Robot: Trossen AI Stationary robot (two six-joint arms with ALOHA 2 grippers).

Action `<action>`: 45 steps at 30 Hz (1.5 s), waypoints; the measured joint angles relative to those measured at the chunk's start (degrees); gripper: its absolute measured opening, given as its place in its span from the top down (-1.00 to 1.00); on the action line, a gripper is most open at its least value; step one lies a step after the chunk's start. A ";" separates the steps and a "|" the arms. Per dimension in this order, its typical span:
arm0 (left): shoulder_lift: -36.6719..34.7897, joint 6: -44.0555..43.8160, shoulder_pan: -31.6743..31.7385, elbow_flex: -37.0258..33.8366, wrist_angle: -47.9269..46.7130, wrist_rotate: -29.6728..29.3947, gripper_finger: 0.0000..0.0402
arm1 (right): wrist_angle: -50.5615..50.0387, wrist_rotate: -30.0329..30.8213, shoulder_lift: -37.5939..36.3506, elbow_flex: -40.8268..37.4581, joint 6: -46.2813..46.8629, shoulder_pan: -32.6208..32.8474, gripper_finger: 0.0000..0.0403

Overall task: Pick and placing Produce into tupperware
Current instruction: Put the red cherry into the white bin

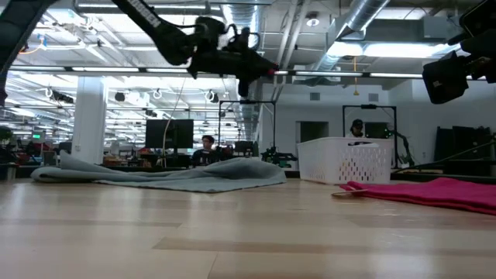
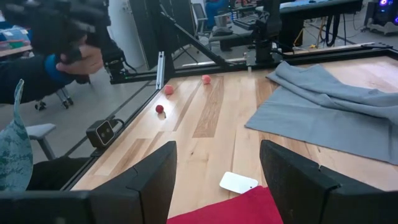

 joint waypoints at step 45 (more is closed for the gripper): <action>32.73 11.32 -8.23 38.66 -32.30 -4.67 1.00 | 0.00 0.00 0.02 0.00 -0.02 0.01 -0.26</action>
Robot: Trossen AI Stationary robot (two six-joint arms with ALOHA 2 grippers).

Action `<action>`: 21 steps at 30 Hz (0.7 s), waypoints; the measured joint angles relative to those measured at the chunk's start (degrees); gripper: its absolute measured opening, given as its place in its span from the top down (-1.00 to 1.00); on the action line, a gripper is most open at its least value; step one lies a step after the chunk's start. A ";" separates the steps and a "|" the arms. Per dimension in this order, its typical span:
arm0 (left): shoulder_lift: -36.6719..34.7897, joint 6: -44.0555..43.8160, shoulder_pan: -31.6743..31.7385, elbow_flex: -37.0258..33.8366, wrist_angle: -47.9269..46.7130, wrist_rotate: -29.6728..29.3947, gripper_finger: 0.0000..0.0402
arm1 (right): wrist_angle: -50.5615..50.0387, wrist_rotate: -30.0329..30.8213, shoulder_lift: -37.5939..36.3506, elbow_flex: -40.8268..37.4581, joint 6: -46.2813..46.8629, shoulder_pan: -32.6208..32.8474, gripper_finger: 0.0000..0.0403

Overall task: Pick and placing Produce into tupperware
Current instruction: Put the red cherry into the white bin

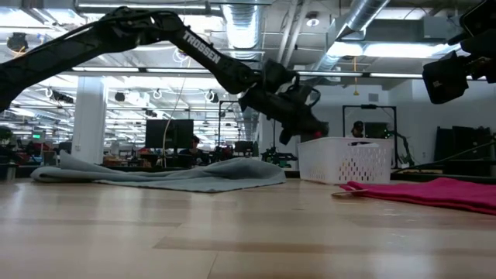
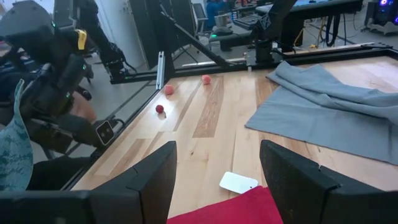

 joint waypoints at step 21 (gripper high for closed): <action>-0.15 -13.41 -2.02 1.26 -4.29 -10.31 1.00 | 0.00 0.00 0.00 0.00 0.02 0.01 -0.26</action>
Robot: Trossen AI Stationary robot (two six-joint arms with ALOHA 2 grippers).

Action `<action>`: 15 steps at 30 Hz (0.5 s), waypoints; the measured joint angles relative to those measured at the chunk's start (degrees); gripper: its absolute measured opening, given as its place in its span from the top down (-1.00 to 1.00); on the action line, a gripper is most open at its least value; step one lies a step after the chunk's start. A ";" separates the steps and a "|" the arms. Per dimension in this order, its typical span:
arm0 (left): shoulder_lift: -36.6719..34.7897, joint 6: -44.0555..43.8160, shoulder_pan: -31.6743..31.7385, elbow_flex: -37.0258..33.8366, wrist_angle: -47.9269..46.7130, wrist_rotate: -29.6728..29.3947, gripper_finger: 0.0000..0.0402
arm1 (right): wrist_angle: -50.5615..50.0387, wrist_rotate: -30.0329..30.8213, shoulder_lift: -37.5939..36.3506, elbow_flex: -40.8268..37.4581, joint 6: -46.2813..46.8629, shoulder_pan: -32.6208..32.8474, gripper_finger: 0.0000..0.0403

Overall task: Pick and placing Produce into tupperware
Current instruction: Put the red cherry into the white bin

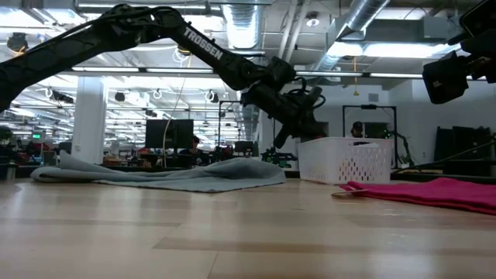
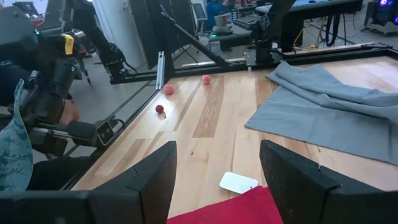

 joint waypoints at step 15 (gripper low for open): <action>0.00 -1.57 -0.31 -0.02 0.03 -0.19 0.69 | 0.00 0.00 -0.01 0.00 0.00 -0.02 -0.26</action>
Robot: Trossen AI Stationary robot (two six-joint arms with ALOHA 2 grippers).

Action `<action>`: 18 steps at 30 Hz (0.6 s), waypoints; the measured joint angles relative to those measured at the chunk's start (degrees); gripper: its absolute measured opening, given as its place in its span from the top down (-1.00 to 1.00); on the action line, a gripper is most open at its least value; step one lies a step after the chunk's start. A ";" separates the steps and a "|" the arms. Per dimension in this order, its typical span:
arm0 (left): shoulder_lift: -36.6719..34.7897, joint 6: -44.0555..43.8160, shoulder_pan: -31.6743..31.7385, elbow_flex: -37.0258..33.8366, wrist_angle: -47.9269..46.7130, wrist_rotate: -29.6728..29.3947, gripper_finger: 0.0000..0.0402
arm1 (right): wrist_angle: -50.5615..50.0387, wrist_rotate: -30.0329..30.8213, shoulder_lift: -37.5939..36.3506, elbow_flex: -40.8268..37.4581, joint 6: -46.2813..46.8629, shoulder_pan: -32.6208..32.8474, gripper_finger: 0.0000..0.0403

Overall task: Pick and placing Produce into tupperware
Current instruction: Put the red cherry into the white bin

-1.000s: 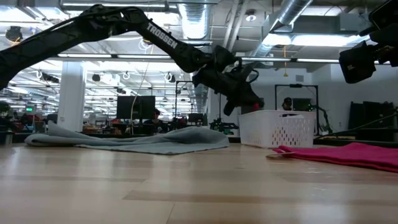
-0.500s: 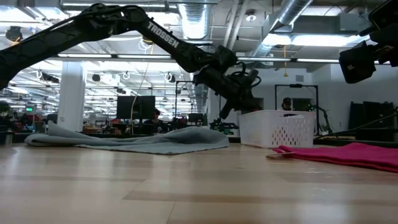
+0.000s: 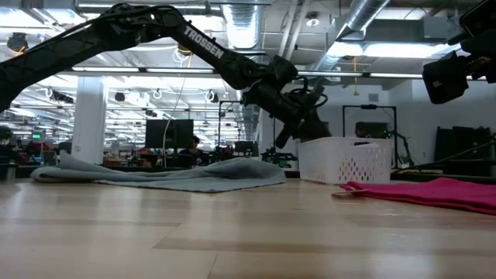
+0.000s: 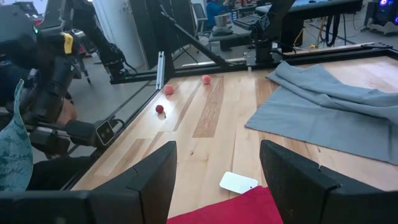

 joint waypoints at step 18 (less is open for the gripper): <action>-16.63 5.78 -2.18 -0.04 1.06 -0.06 0.59 | 0.00 0.00 0.01 0.00 0.00 0.02 -0.26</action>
